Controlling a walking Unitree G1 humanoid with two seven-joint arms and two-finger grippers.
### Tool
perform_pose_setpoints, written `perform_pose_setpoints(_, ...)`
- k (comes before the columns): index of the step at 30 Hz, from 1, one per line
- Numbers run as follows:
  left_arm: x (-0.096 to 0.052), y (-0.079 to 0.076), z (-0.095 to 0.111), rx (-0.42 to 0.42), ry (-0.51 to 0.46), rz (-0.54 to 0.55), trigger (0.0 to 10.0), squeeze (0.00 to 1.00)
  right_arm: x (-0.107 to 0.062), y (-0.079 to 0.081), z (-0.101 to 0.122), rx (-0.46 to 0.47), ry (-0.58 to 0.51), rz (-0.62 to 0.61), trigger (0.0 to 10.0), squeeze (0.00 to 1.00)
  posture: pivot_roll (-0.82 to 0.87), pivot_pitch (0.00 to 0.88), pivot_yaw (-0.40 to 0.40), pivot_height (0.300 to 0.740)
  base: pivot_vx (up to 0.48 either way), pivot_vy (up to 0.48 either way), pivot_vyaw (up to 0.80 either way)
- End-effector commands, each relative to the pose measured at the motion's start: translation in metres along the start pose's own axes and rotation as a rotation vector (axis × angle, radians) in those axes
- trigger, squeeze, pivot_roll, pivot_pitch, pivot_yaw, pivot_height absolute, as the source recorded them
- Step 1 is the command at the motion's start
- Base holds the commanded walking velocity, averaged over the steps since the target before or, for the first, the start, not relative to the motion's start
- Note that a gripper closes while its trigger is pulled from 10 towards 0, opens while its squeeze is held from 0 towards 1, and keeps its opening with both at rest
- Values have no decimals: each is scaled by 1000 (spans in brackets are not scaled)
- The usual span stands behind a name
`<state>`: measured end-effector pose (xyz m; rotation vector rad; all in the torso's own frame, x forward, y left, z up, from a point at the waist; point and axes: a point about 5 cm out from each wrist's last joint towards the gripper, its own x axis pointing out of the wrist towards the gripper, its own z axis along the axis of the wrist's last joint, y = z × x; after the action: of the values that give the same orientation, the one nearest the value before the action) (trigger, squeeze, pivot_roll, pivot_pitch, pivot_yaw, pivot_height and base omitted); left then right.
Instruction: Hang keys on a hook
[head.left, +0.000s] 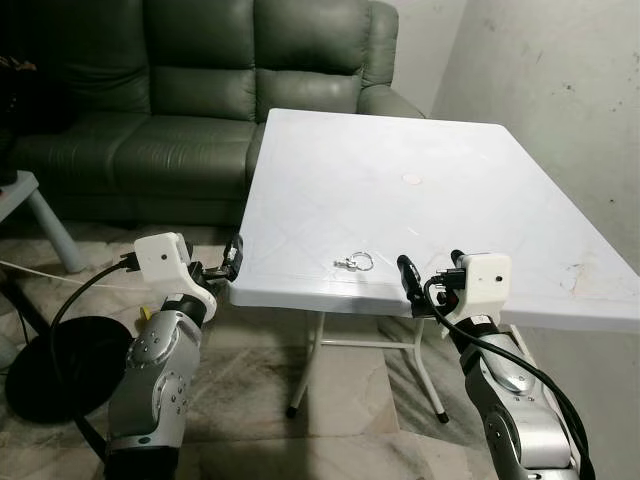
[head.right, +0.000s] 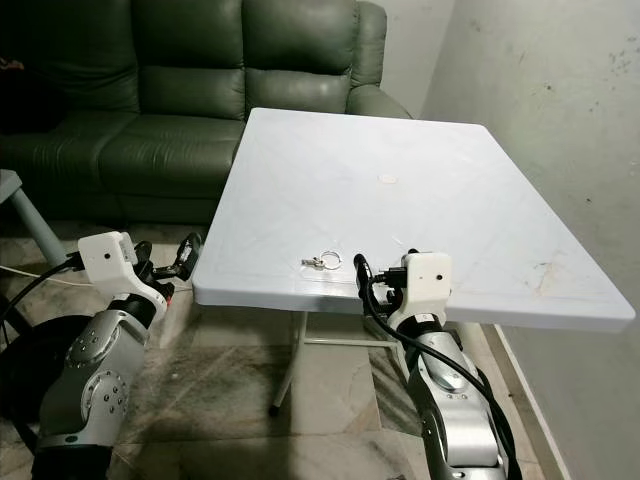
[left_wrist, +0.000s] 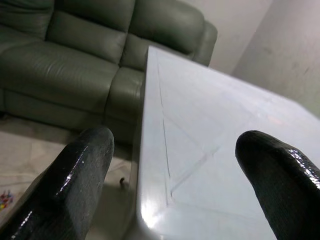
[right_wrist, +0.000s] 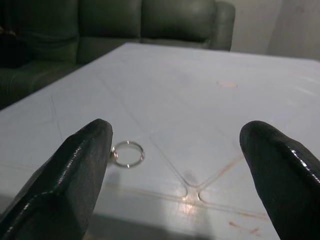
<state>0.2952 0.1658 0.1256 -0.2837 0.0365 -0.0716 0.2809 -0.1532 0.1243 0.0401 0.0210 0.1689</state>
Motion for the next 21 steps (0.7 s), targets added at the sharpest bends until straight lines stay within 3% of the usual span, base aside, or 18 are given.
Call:
perform_pose_setpoints(1,0,-4,3,15,-13,-16,10000,0,1,2,6,-3,-9,15,10000,0,-24,0,-90,740,0,0,0)
perform_pose_setpoints(7,-5,-13,-4,103,7,-86,10000,0,3,14,1,-58,17,133,10000,0,-23,1,-90,740,0,0,0)
perform_pose_setpoints(13,-6,-21,-3,94,8,-129,10000,0,12,16,2,-86,27,184,10000,0,-11,29,-105,740,0,0,0)
perform_pose_setpoints(14,-6,-25,-1,95,5,-138,10000,0,18,18,6,-73,9,220,10000,969,-3,44,-112,740,0,0,0)
perform_pose_setpoints(21,-10,-29,1,100,-1,-144,10000,0,37,20,12,-72,-5,232,10000,1000,16,79,-121,740,0,0,0)
